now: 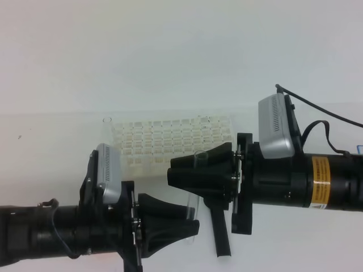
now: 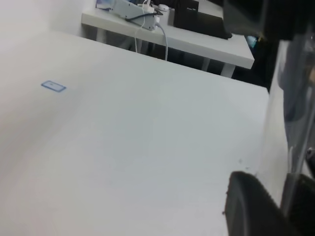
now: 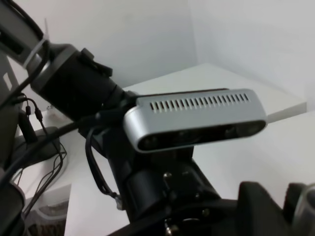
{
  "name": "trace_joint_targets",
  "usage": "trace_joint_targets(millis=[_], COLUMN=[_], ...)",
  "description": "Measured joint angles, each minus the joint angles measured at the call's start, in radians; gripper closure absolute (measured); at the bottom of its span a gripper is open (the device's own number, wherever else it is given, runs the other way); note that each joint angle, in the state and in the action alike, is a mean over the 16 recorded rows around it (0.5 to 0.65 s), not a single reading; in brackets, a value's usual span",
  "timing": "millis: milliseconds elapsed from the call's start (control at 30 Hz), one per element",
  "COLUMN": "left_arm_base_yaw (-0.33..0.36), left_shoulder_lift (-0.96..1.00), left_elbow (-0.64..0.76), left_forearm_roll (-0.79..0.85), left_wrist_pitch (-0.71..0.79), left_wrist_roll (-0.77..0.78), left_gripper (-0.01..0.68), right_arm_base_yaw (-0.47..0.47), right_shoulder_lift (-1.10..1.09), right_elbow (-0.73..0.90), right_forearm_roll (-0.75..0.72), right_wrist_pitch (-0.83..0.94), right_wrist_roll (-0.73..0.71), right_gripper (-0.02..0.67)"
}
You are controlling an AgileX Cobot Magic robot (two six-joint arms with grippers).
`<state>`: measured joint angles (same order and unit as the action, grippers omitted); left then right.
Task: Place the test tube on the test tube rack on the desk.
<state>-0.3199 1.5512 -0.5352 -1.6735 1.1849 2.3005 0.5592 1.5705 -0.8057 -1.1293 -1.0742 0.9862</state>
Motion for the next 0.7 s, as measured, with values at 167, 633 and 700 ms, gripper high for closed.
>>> trace_joint_targets(millis=[167, 633, 700], left_arm_base_yaw=[0.000, 0.000, 0.000], left_shoulder_lift=[0.000, 0.000, 0.000], left_elbow=[0.000, 0.000, 0.000], left_forearm_roll=[0.000, 0.000, 0.000], left_wrist_pitch=[0.004, 0.013, 0.013], left_wrist_roll=[-0.094, -0.413, -0.443], left_gripper=[0.544, 0.172, 0.112], right_arm_base_yaw=[0.000, 0.000, 0.000], right_shoulder_lift=[0.001, 0.003, -0.005], right_elbow=[-0.001, -0.001, -0.001], right_forearm_roll=[0.005, -0.009, -0.013], right_wrist_pitch=[0.002, 0.027, 0.037], right_wrist_roll=[0.021, 0.004, -0.013], right_gripper=[0.536, 0.537, 0.537])
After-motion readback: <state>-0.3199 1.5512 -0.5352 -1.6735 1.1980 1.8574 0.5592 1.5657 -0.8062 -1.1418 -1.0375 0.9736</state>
